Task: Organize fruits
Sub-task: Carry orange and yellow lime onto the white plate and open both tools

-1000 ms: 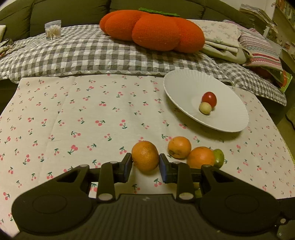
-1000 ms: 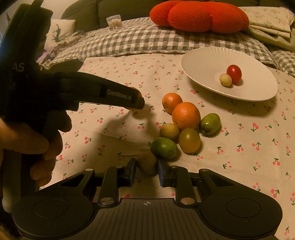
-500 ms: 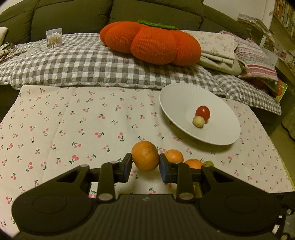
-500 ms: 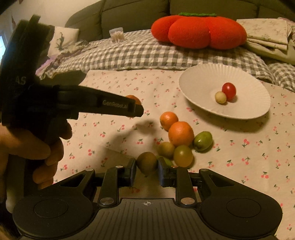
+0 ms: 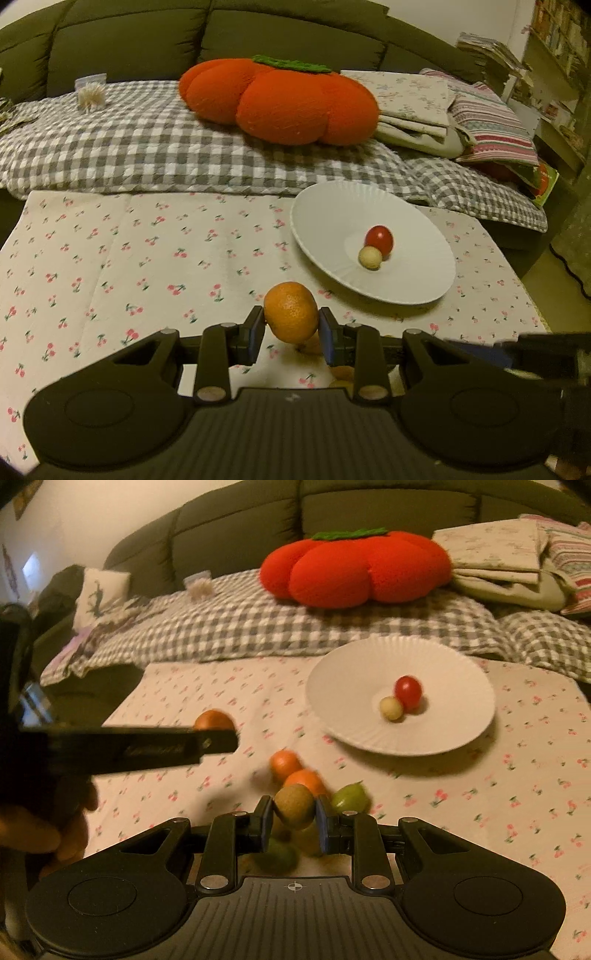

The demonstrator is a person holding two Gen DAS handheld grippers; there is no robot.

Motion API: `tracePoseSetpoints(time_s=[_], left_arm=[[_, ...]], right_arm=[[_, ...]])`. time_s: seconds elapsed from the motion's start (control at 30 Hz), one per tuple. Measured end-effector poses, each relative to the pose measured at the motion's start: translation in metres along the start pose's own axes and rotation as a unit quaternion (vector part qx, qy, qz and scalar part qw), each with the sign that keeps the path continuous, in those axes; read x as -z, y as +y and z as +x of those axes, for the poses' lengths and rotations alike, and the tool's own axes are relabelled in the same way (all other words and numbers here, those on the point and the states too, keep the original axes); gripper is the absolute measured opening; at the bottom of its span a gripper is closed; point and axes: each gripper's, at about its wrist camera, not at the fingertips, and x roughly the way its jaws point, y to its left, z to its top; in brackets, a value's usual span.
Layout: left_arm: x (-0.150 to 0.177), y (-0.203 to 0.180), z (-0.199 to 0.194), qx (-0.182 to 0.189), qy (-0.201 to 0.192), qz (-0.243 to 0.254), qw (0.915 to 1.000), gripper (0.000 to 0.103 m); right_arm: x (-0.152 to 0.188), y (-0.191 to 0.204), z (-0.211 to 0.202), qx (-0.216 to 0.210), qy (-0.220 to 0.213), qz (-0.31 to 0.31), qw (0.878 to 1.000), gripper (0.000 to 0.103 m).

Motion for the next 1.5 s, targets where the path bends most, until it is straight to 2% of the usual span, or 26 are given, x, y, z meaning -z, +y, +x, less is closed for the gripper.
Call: tracePoseSetpoints(time_s=[0.37,0.63,0.9,1.2,1.23,1.27,1.33,1.4,1.5], left_arm=[[-0.016,-0.027,0.020,0.032,-0.025,0.063,0.9972,0.029],[-0.023,-0.051,0.055,0.049,-0.017,0.098,0.9939,0.029],[-0.022,-0.061,0.076,0.042,-0.011,0.117,0.9921,0.029],[-0.021,-0.058,0.084,0.032,-0.008,0.119,0.9924,0.031],[-0.021,-0.059,0.084,0.030,-0.008,0.120,0.9923,0.031],[-0.020,-0.059,0.084,0.029,-0.007,0.123,0.9920,0.032],[-0.019,-0.060,0.083,0.030,-0.009,0.125,0.9917,0.040],[-0.020,-0.061,0.081,0.032,-0.012,0.123,0.9918,0.053],[-0.021,-0.060,0.076,0.025,-0.015,0.119,0.9925,0.057]], right_arm=[[-0.029,-0.051,-0.002,0.034,-0.019,0.047,0.998,0.023],[-0.042,-0.078,0.012,0.059,-0.023,0.058,0.996,0.023],[-0.045,-0.091,0.040,0.071,-0.009,0.044,0.996,0.023],[-0.044,-0.091,0.048,0.076,-0.012,0.026,0.997,0.023],[-0.044,-0.091,0.048,0.076,-0.014,0.025,0.997,0.027],[-0.044,-0.091,0.049,0.076,-0.013,0.025,0.997,0.027],[-0.044,-0.091,0.048,0.080,-0.014,0.027,0.996,0.028],[-0.044,-0.092,0.047,0.083,-0.017,0.030,0.996,0.029],[-0.045,-0.095,0.043,0.084,-0.022,0.038,0.995,0.030]])
